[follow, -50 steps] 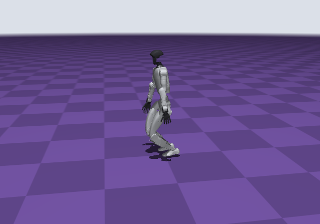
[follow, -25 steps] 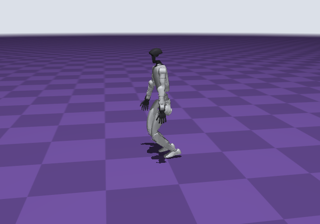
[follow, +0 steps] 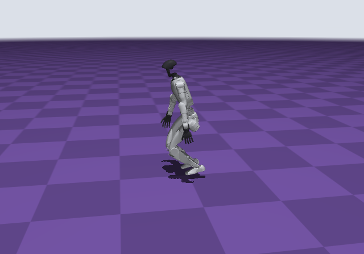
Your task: Run
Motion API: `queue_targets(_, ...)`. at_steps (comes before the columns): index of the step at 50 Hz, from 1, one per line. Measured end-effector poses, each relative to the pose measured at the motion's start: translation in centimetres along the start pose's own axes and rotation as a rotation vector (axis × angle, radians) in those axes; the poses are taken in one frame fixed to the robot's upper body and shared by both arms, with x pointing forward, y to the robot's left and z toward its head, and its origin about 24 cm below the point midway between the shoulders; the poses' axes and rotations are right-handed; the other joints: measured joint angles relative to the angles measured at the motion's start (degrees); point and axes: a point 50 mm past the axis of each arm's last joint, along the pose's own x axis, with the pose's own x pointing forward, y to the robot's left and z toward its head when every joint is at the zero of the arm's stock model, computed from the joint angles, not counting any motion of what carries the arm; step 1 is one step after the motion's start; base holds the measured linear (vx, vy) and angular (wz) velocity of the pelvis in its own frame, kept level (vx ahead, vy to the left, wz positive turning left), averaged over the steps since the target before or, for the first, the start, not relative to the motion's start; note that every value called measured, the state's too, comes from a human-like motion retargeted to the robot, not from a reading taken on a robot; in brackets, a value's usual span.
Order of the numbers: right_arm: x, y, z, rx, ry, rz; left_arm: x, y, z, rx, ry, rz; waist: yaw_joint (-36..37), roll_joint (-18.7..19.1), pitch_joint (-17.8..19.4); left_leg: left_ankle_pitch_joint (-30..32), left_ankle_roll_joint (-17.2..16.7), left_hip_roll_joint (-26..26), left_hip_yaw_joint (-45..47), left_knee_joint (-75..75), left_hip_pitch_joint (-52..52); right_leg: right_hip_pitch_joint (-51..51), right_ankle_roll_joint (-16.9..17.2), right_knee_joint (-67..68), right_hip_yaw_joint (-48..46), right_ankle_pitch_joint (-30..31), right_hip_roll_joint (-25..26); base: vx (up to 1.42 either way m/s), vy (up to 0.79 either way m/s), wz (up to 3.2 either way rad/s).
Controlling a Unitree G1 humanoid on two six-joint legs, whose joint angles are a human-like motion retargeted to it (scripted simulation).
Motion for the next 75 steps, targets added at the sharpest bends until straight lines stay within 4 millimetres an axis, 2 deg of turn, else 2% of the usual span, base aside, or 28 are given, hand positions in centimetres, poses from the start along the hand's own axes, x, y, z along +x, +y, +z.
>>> queue_targets(5, 0.0, -0.5, 0.1, -0.048, 0.011, -0.033, -0.1, 0.5, 0.8, 0.044, 0.006, 0.041, 0.1, -0.7, 0.6, -1.9, 0.7, 0.0, 0.9, 5.4, -4.8, -4.9, -0.3, 5.9, -0.7, -1.7, -0.4, -0.01, 0.0, 0.01)
queue_targets(10, -0.2, 0.3, -2.1, -0.032, 0.092, -0.024, 0.0, -0.3, 0.4, 0.005, 0.018, 0.031, 0.7, -1.3, -0.4, -0.3, 0.4, 0.3, 0.9, -0.6, 1.4, 0.8, 0.9, 0.3, -0.3, 1.3, -0.9, 0.06, 0.02, -0.06)
queue_targets(13, -0.5, 1.5, -3.9, -0.008, 0.147, 0.013, 0.1, -1.5, -0.2, -0.052, 0.021, -0.018, 1.2, -1.4, -1.7, 4.6, -1.0, 0.6, 0.5, -9.0, 8.8, 7.8, 2.8, -7.9, -0.1, 7.5, -1.8, 0.12, 0.03, -0.08)
queue_targets(18, -1.1, 3.7, -6.0, 0.033, 0.212, 0.102, 0.1, -4.0, -1.3, -0.134, 0.028, -0.139, 1.7, -0.4, -4.2, 19.7, -5.2, 2.2, 0.6, -21.4, 16.9, 15.4, 6.1, -19.1, -1.9, 22.9, -5.0, 0.11, 0.02, -0.04)
queue_targets(22, -1.3, 4.5, -6.4, 0.048, 0.223, 0.154, 0.0, -5.2, -1.9, -0.102, 0.031, -0.201, 1.8, 0.5, -5.2, 25.5, -6.4, 2.4, 0.6, -24.8, 19.1, 17.5, 6.6, -21.5, -3.0, 26.9, -6.6, 0.03, 0.0, 0.02)
queue_targets(25, -1.3, 4.9, -6.1, 0.061, 0.21, 0.174, 0.0, -5.2, -1.9, -0.059, 0.024, -0.219, 1.9, 0.9, -5.7, 24.5, -5.3, 2.4, 0.7, -26.0, 19.9, 18.7, 5.6, -22.6, -3.4, 25.5, -6.9, 0.0, 0.0, 0.0)
queue_targets(27, -1.1, 5.0, -5.4, 0.067, 0.193, 0.18, 0.0, -4.9, -1.7, -0.03, 0.023, -0.218, 2.1, 0.9, -5.9, 21.8, -4.4, 2.4, 0.7, -25.7, 20.2, 19.3, 4.8, -22.9, -3.2, 22.5, -6.5, 0.0, 0.0, 0.0)
queue_targets(29, -1.0, 5.1, -5.0, 0.06, 0.18, 0.179, 0.1, -4.5, -1.8, -0.012, 0.03, -0.207, 2.4, 0.7, -5.9, 16.4, -3.0, 2.3, 0.8, -23.0, 19.9, 19.4, 3.3, -21.2, -3.0, 16.7, -6.0, -0.08, -0.02, -0.14)
queue_targets(33, -0.7, 4.6, -4.0, 0.015, 0.167, 0.141, 0.1, -2.9, -1.3, 0.021, 0.052, -0.129, 3.2, -0.1, -4.2, 1.4, 1.3, 3.1, 2.5, -14.5, 18.5, 18.5, -1.0, -13.7, -3.7, 0.8, -6.0, -0.06, -0.01, -0.1)
queue_targets(35, -0.4, 4.2, -3.0, 0.018, 0.159, 0.113, 0.1, -2.1, -0.3, 0.011, 0.05, -0.09, 3.2, -0.5, -2.1, -2.1, 2.5, 4.2, 3.9, -12.5, 19.0, 19.0, -1.6, -11.8, -3.7, -2.3, -5.8, 0.0, 0.0, 0.0)
queue_targets(38, -0.5, 4.2, -3.4, 0.06, 0.18, 0.101, 0.0, -2.3, 0.3, -0.046, 0.036, -0.092, 3.2, -0.6, -1.0, 0.5, 1.8, 4.3, 4.0, -15.1, 21.5, 21.3, -0.7, -14.8, -2.8, 0.9, -5.0, 0.0, 0.0, 0.0)
queue_targets(43, -0.9, 4.2, -5.3, 0.167, 0.228, 0.122, 0.0, -4.0, -0.4, -0.126, 0.035, -0.193, 3.2, 0.5, -2.2, 12.4, -3.2, 3.5, 2.0, -17.4, 21.9, 21.4, 2.9, -18.0, -2.7, 14.9, -4.5, 0.01, 0.0, -0.12)
queue_targets(46, -1.0, 3.6, -5.7, 0.231, 0.228, 0.124, 0.0, -4.1, -0.7, -0.107, 0.034, -0.219, 3.0, 1.1, -2.7, 14.1, -3.7, 2.9, 0.7, -15.8, 19.9, 19.5, 3.4, -17.1, -2.0, 17.2, -3.5, 0.0, 0.0, 0.0)
queue_targets(50, -0.8, 2.1, -5.2, 0.279, 0.186, 0.081, 0.0, -2.8, -0.7, -0.049, 0.028, -0.186, 2.5, 1.1, -3.4, 6.6, -1.6, 2.5, -0.2, -12.4, 16.5, 16.4, 2.2, -14.6, -0.4, 11.2, -2.1, -0.08, -0.04, -0.02)
queue_targets(53, -0.7, 0.5, -4.7, 0.262, 0.157, 0.016, 0.0, -1.5, -0.5, -0.014, 0.026, -0.116, 2.4, 0.7, -2.9, -3.2, 0.6, 2.8, 0.5, -6.4, 13.4, 13.3, 0.0, -8.3, -0.4, 0.8, -2.0, -0.11, -0.04, 0.01)
queue_targets(55, -0.6, -0.5, -4.1, 0.255, 0.143, -0.04, 0.0, -0.6, -0.1, -0.006, 0.028, -0.06, 2.4, 0.6, -1.8, -7.8, 1.5, 3.2, 1.3, -2.5, 11.5, 11.2, -0.9, -3.7, -1.4, -4.0, -2.6, -0.1, -0.04, 0.1)
queue_targets(57, -0.5, -1.0, -3.6, 0.283, 0.141, -0.082, 0.0, -0.3, 0.6, -0.023, 0.026, -0.028, 2.0, 0.1, -1.0, -9.1, 2.4, 3.6, 2.3, -1.8, 10.9, 10.3, -0.4, -2.0, -1.5, -4.5, -3.2, -0.08, -0.02, 0.15)
queue_targets(59, -0.5, -0.8, -3.9, 0.313, 0.159, -0.095, 0.0, -0.6, 0.8, -0.056, 0.019, -0.019, 2.0, 0.1, -0.6, -7.7, 2.0, 3.6, 2.3, -5.0, 13.2, 12.1, 0.5, -4.6, -1.1, -2.0, -3.1, 0.0, 0.0, 0.0)
queue_targets(61, -0.7, -0.1, -4.9, 0.338, 0.188, -0.087, 0.0, -1.5, 0.5, -0.098, 0.018, -0.04, 2.0, 0.3, -0.8, -4.1, 0.9, 3.4, 1.7, -10.4, 16.6, 15.0, 2.5, -9.6, 0.0, 2.9, -2.7, 0.0, 0.0, 0.0)
queue_targets(63, -1.0, 0.9, -5.9, 0.364, 0.218, -0.062, 0.1, -2.8, 0.1, -0.152, 0.018, -0.08, 2.2, 0.7, -1.5, 2.5, -1.3, 3.6, 1.0, -16.4, 19.9, 17.9, 4.3, -14.8, -0.1, 9.6, -3.7, 0.0, 0.0, 0.0)
queue_targets(65, -1.3, 1.9, -7.0, 0.386, 0.247, -0.031, 0.1, -4.0, -0.4, -0.2, 0.021, -0.127, 2.1, 1.3, -2.4, 11.7, -4.3, 4.1, 0.6, -21.8, 22.3, 19.8, 5.2, -19.0, -1.1, 16.1, -5.5, 0.0, 0.0, 0.0)
queue_targets(68, -1.7, 3.0, -8.1, 0.383, 0.276, 0.013, 0.1, -5.1, -1.0, -0.195, 0.027, -0.166, 1.7, 1.8, -3.6, 18.0, -6.1, 4.5, 0.1, -26.8, 24.0, 21.3, 6.5, -22.9, -1.1, 21.2, -6.8, 0.0, 0.0, 0.0)
queue_targets(71, -1.9, 3.7, -8.7, 0.365, 0.292, 0.04, 0.1, -5.2, -1.2, -0.151, 0.024, -0.168, 2.1, 2.0, -4.2, 19.0, -6.4, 4.6, -0.6, -29.2, 25.4, 23.3, 6.1, -25.7, -0.9, 21.5, -7.4, 0.0, -0.02, 0.02)
queue_targets(73, -2.0, 4.0, -8.9, 0.339, 0.297, 0.046, 0.1, -5.0, -1.0, -0.116, 0.015, -0.157, 2.5, 1.8, -4.3, 16.1, -5.2, 5.3, -0.4, -29.8, 26.4, 25.0, 5.3, -27.4, -0.8, 19.3, -7.6, -0.01, -0.06, 0.06)
queue_targets(75, -2.1, 4.1, -9.2, 0.301, 0.304, 0.044, 0.1, -4.7, -1.0, -0.086, 0.014, -0.139, 2.9, 1.4, -4.3, 11.5, -4.0, 5.9, -0.1, -28.0, 26.4, 25.7, 4.1, -26.9, -0.8, 14.0, -7.6, -0.06, -0.05, 0.02)
